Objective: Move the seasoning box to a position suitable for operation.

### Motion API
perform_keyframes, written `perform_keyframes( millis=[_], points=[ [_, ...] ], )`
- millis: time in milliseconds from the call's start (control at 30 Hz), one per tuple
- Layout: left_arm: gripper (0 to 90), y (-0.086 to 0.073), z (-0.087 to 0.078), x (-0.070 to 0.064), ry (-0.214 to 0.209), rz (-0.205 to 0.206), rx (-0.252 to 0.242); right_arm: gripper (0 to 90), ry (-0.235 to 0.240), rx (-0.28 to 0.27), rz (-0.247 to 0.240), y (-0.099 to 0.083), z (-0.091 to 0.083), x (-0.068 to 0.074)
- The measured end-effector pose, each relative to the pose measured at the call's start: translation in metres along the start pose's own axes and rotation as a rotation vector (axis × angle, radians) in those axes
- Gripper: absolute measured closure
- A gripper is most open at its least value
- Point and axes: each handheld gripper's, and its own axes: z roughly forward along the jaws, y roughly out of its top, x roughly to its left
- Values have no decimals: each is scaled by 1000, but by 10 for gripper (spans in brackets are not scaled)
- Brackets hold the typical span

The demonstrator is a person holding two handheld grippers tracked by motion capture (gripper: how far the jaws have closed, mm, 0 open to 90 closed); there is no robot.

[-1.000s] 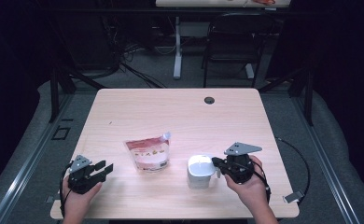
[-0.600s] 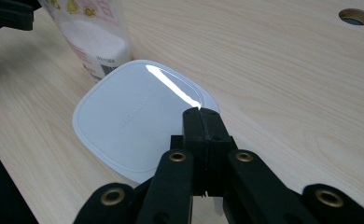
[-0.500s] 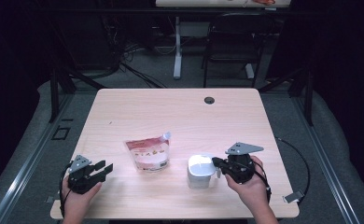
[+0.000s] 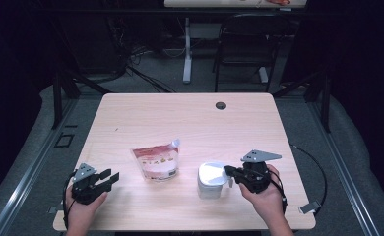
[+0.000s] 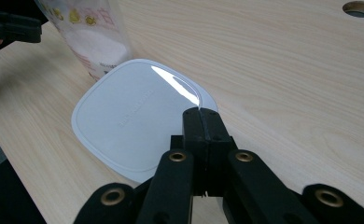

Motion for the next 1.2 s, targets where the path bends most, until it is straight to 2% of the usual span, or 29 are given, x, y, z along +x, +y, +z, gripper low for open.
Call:
perform_keyframes(
  millis=[800, 1200],
  points=[
    [595, 0, 0, -1, 0, 2, -2, 900, 27, -26, 60, -5, 0, -6],
    [595, 0, 0, 0, 1, 3, -2, 900, 33, -28, 73, -6, -1, -8]
  ],
)
